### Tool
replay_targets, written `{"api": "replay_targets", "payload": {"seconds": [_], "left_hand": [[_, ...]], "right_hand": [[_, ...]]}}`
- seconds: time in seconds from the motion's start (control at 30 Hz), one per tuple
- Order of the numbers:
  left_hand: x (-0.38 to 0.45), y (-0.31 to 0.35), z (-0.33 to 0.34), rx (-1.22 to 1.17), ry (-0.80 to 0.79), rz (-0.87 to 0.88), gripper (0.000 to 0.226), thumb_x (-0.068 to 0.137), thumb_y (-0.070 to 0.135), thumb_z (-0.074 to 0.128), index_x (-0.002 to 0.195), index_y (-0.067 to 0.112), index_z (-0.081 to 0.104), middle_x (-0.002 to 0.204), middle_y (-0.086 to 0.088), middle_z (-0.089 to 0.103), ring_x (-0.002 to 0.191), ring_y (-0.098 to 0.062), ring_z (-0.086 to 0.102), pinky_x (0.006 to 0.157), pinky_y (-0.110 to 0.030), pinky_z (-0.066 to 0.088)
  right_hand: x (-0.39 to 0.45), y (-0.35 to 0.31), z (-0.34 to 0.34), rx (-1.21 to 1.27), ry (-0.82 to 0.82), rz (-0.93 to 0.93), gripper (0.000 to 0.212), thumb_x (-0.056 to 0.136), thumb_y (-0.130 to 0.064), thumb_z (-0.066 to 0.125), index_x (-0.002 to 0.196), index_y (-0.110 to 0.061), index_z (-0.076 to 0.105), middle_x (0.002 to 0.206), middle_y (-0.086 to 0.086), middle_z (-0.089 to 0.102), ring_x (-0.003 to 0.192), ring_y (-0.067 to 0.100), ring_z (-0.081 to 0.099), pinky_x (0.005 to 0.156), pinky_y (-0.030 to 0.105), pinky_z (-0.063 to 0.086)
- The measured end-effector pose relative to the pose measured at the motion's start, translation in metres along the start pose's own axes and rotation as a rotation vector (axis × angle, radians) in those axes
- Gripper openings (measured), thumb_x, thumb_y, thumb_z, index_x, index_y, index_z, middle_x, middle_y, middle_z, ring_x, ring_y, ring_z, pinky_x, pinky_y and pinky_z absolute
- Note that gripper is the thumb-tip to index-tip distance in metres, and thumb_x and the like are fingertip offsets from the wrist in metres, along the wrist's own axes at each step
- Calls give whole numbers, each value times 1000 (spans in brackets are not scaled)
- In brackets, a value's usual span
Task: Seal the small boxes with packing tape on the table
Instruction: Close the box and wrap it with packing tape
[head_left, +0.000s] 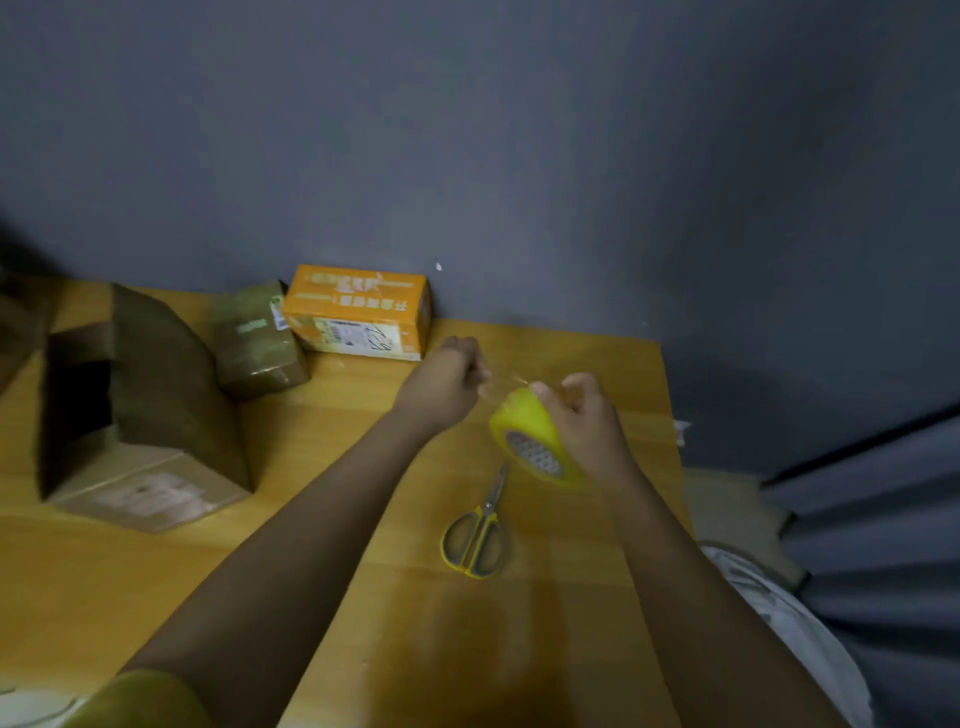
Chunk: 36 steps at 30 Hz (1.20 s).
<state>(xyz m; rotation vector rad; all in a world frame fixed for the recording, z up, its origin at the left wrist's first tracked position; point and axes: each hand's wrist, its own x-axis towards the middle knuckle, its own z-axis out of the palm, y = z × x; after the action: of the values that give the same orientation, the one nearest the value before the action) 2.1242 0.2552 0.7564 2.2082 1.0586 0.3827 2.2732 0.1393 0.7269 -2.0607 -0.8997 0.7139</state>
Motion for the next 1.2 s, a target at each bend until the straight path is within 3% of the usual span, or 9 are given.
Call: {"api": "replay_targets", "payload": {"seconds": [0.13, 0.27, 0.43, 0.6, 0.77, 0.93, 1.03, 1.13, 1.2], "left_hand": [[4, -13, -69, -20, 85, -54, 10, 91, 6, 56, 84, 11, 53, 99, -13, 61, 93, -30, 57, 71, -30, 39], [-12, -38, -130, 65, 113, -59, 14, 88, -3, 51, 85, 9, 56, 103, -16, 61, 99, -30, 56, 71, -27, 37], [-37, -91, -202, 106, 141, -114, 8, 92, 4, 52, 91, 10, 57, 111, -14, 61, 105, -29, 57, 83, -32, 43], [-65, -168, -266, -83, 179, -152, 12, 94, 14, 57, 83, 13, 55, 93, -3, 60, 92, -21, 57, 74, -26, 37], [-79, -213, -313, -243, 163, -117, 21, 95, 14, 58, 75, 17, 53, 91, -6, 60, 90, -19, 55, 79, -27, 39], [-80, -243, -334, -237, 155, -171, 11, 99, 19, 48, 91, 16, 53, 99, -2, 56, 99, -21, 54, 84, -31, 42], [-77, -256, -337, -234, 158, -243, 21, 100, 16, 44, 84, 12, 57, 112, -16, 60, 109, -33, 54, 91, -41, 44], [-77, -272, -345, -108, 141, -320, 38, 100, 19, 44, 136, 6, 46, 139, -22, 38, 119, -38, 44, 101, -45, 39], [-81, -291, -357, -28, 88, -362, 61, 99, 19, 42, 154, 25, 14, 149, -14, 21, 122, -37, 40, 100, -43, 40]], "right_hand": [[-18, -56, 27, 228, -204, -68, 30, 84, -39, 73, 96, -29, 47, 87, -6, 56, 80, 15, 58, 73, 33, 49], [-29, -103, 71, 172, -140, -194, 20, 88, -42, 65, 100, -32, 53, 102, -8, 61, 101, 17, 58, 82, 32, 45], [-31, -151, 132, -290, -193, -89, 67, 83, -70, 54, 137, -31, 46, 142, -1, 51, 126, 27, 50, 95, 39, 42], [-57, -216, 178, -187, -121, -229, 28, 86, -56, 61, 96, -29, 59, 110, -2, 65, 102, 20, 59, 82, 36, 46], [-83, -275, 208, -91, -173, -330, 23, 91, -36, 64, 106, -22, 74, 120, -2, 68, 117, 15, 58, 101, 38, 44], [-95, -318, 240, -347, -54, -270, 32, 94, -44, 57, 104, -20, 75, 109, 6, 71, 100, 27, 63, 86, 44, 52], [-91, -329, 257, -476, -69, -237, 29, 96, -43, 54, 94, -23, 76, 76, 3, 68, 69, 22, 59, 60, 33, 47], [-86, -336, 264, -535, -35, -207, 42, 97, -37, 55, 58, -24, 60, 49, -2, 39, 49, 16, 37, 48, 30, 26], [-78, -333, 263, -538, -32, -177, 41, 96, -36, 56, 58, -24, 65, 55, 2, 53, 55, 22, 49, 54, 33, 40]]}}
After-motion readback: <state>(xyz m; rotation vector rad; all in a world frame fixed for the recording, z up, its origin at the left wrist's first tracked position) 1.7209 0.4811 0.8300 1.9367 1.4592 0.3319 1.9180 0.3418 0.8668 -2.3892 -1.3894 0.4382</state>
